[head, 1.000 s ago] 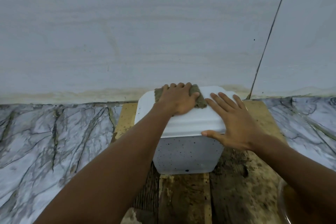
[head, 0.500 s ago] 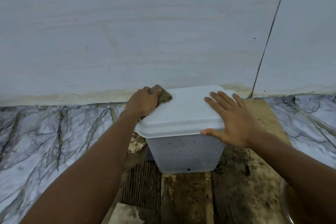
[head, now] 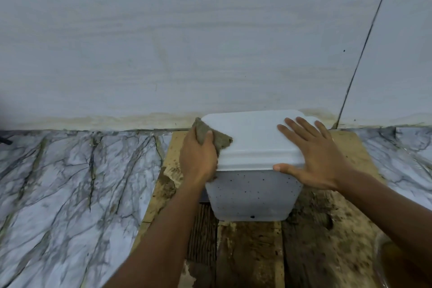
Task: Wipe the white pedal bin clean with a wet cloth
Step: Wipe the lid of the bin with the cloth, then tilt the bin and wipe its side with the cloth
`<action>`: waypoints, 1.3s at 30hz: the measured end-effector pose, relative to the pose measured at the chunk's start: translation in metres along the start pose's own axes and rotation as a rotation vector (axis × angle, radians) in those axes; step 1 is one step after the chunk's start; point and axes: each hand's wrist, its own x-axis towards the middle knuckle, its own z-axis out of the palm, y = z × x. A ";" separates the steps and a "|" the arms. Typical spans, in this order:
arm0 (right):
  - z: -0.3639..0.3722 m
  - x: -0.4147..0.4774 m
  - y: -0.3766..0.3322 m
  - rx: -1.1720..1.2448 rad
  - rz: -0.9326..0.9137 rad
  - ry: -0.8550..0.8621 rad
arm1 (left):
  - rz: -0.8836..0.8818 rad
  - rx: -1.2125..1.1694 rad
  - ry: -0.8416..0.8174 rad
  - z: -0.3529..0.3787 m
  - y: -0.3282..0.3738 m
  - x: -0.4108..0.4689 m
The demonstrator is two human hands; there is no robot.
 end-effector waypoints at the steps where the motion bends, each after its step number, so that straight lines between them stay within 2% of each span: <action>1: 0.001 0.001 0.000 0.000 0.002 0.004 | -0.010 -0.035 -0.078 -0.006 0.003 0.018; 4: 0.002 0.003 0.000 -0.004 0.008 0.009 | -0.085 -0.204 -0.299 -0.016 0.006 0.055; 6: 0.002 0.005 0.001 -0.001 0.013 0.012 | -0.095 -0.224 -0.292 -0.015 0.007 0.052; 8: 0.002 0.005 0.003 0.018 0.025 0.011 | -0.061 -0.112 -0.174 -0.006 0.001 0.031; 14: -0.001 0.017 0.005 0.028 0.038 -0.019 | 0.488 0.425 0.176 0.026 -0.006 -0.027; 16: -0.003 0.022 0.006 0.038 0.049 -0.027 | 0.663 0.547 0.186 0.035 -0.004 -0.021; 18: -0.004 0.032 0.007 0.053 0.069 -0.028 | 0.759 0.634 0.159 0.037 -0.002 -0.002; 21: -0.007 0.056 0.006 0.086 0.114 -0.034 | 0.799 0.679 0.127 0.034 0.001 0.032; 25: -0.006 0.086 0.017 0.183 0.141 -0.012 | 0.826 0.608 0.204 0.047 0.003 0.054; 33: 0.010 0.126 0.042 0.481 0.150 0.263 | 1.044 0.590 0.319 0.081 -0.035 0.078; 39: 0.022 0.153 0.055 0.450 0.146 0.299 | 0.905 0.628 0.348 0.095 -0.062 0.098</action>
